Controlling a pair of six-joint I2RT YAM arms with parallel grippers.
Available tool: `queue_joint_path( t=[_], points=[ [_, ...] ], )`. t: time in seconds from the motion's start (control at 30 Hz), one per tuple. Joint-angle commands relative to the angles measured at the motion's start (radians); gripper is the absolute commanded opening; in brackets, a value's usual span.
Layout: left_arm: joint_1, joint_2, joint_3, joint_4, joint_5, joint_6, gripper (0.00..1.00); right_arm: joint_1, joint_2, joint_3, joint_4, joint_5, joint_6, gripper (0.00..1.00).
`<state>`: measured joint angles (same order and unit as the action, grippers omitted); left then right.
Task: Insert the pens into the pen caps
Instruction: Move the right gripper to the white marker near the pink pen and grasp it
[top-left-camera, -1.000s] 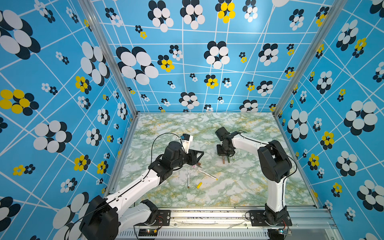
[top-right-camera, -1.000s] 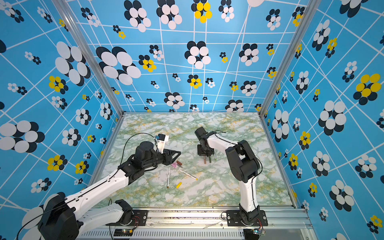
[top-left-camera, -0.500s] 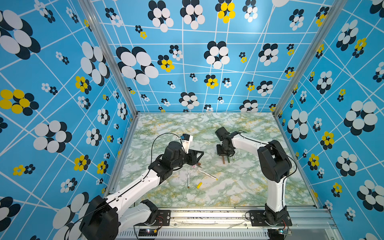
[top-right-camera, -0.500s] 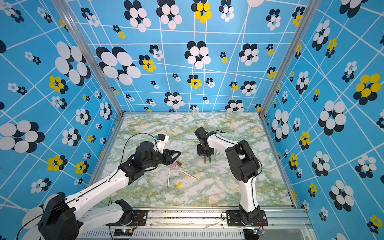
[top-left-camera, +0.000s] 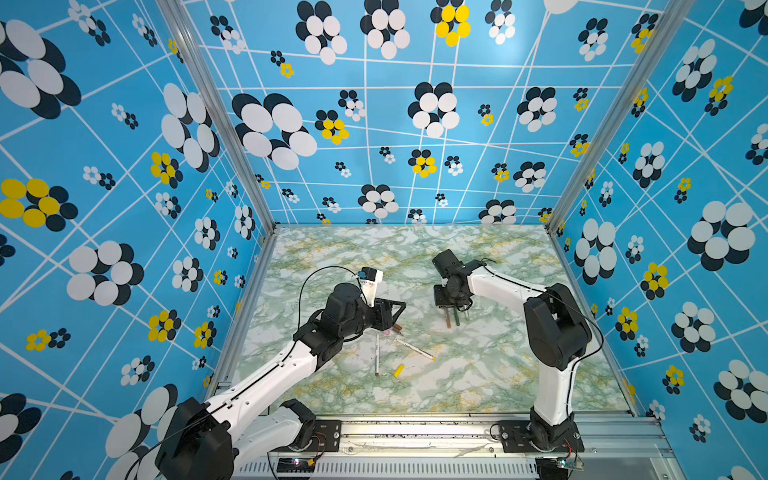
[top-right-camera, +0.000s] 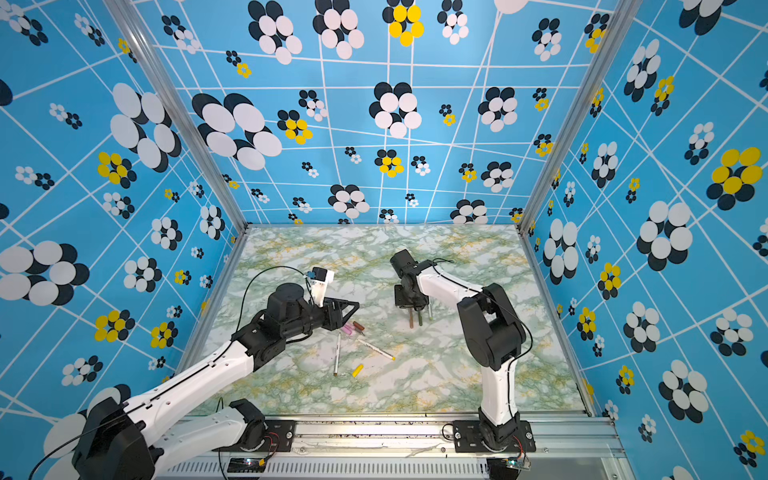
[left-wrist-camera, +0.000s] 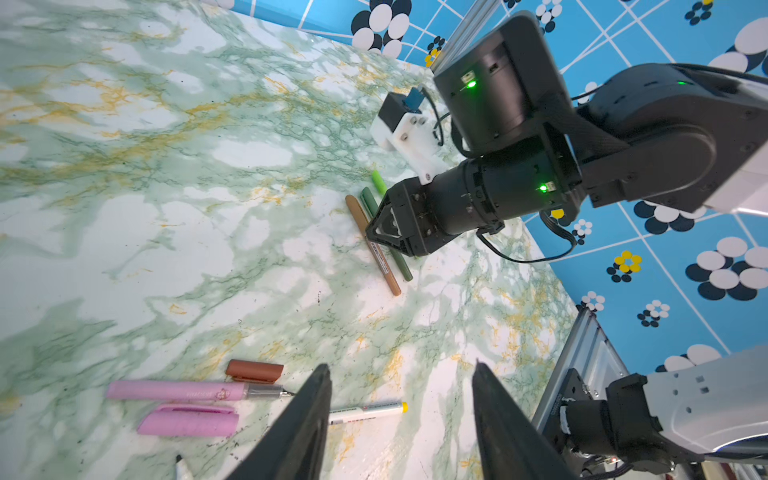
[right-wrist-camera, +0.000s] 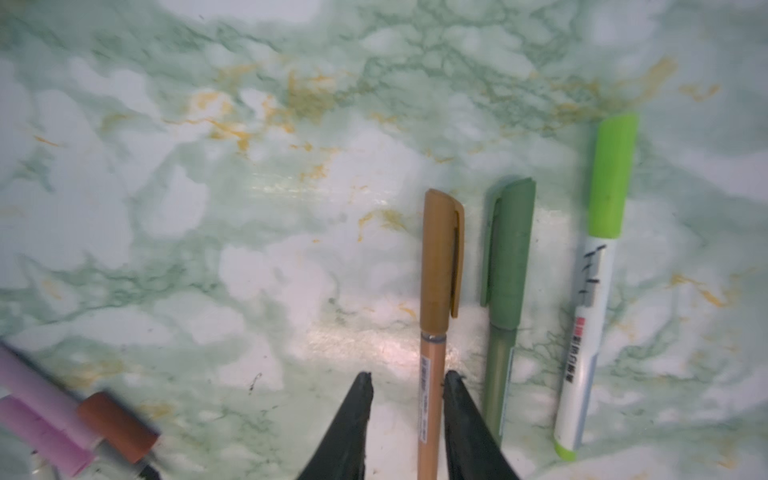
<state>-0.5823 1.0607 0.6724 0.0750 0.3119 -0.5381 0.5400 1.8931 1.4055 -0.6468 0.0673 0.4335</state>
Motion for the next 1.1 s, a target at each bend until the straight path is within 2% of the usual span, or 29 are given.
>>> queue_joint_path(
  t=[0.0,0.27,0.43,0.6,0.83,1.07],
  points=[
    [0.015,-0.047,-0.007,-0.008,-0.039,0.005,0.64,0.001,-0.109,0.007,-0.009,-0.010,-0.033,0.33],
    [0.073,-0.160,-0.068,0.003,-0.080,-0.055,0.82,0.032,-0.315,-0.069,0.046,-0.066,-0.114,0.34],
    [0.125,-0.227,-0.109,-0.019,-0.088,-0.100,0.92,0.101,-0.383,-0.145,0.080,-0.101,-0.166,0.35],
    [0.178,-0.294,-0.162,-0.038,-0.092,-0.165,0.95,0.202,-0.365,-0.190,0.077,-0.088,-0.220,0.35],
    [0.247,-0.426,-0.239,-0.102,-0.128,-0.245,0.95,0.337,-0.264,-0.208,0.078,-0.050,-0.286,0.36],
    [0.271,-0.571,-0.292,-0.185,-0.188,-0.271,0.97,0.407,-0.145,-0.188,0.075,-0.034,-0.333,0.37]
  ],
)
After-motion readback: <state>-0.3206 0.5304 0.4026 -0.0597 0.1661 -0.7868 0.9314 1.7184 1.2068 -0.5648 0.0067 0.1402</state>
